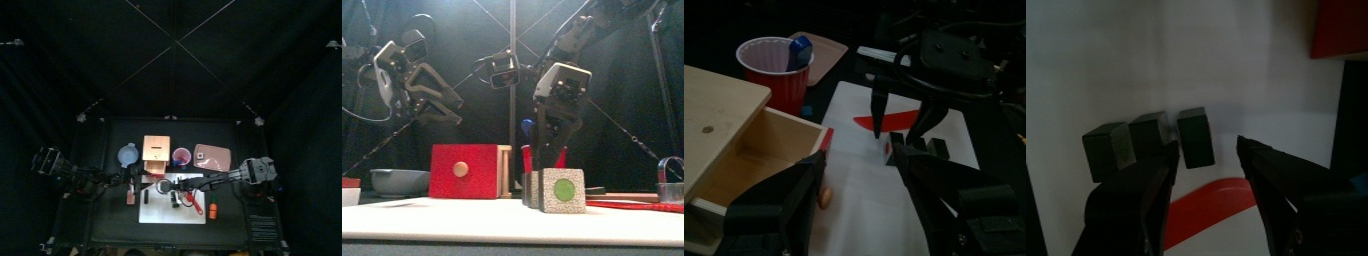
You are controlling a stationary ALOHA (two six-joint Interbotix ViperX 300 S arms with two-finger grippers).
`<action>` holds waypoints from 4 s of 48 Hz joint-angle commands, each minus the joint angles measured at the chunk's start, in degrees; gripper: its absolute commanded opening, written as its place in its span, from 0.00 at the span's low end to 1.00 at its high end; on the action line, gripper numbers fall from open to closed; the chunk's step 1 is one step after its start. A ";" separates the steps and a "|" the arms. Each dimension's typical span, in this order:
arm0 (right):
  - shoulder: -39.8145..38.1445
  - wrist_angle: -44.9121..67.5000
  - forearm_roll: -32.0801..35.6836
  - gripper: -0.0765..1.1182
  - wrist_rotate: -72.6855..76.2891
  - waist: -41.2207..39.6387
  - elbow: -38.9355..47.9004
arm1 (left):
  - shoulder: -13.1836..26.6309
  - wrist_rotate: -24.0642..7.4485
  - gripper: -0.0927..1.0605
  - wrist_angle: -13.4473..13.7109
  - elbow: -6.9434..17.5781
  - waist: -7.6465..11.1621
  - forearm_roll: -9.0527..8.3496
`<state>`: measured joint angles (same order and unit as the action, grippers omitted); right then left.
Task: Place sushi on board then cut the sushi with the knife then place the pieces on the plate
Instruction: Place the 4 sushi pieces on the plate
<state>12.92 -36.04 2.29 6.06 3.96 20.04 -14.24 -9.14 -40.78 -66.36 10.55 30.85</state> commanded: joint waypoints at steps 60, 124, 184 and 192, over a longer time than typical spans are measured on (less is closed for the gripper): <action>-41.40 3.34 11.43 0.56 38.76 -36.04 38.06 | 0.00 -0.53 0.87 2.02 4.13 -0.35 -2.90; -34.10 -0.26 12.13 0.80 40.17 -22.41 25.66 | -0.09 -0.18 0.78 1.93 1.67 -0.97 -6.77; -3.96 7.21 4.04 0.80 14.59 6.06 1.32 | 0.26 0.00 0.78 2.29 2.11 -3.16 -2.02; -3.16 7.12 3.87 0.80 14.59 6.59 1.32 | 0.26 0.00 0.78 2.29 2.11 -3.16 -1.14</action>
<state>10.63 -29.09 6.42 20.65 10.37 22.59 -13.80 -9.14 -38.23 -64.95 7.47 29.36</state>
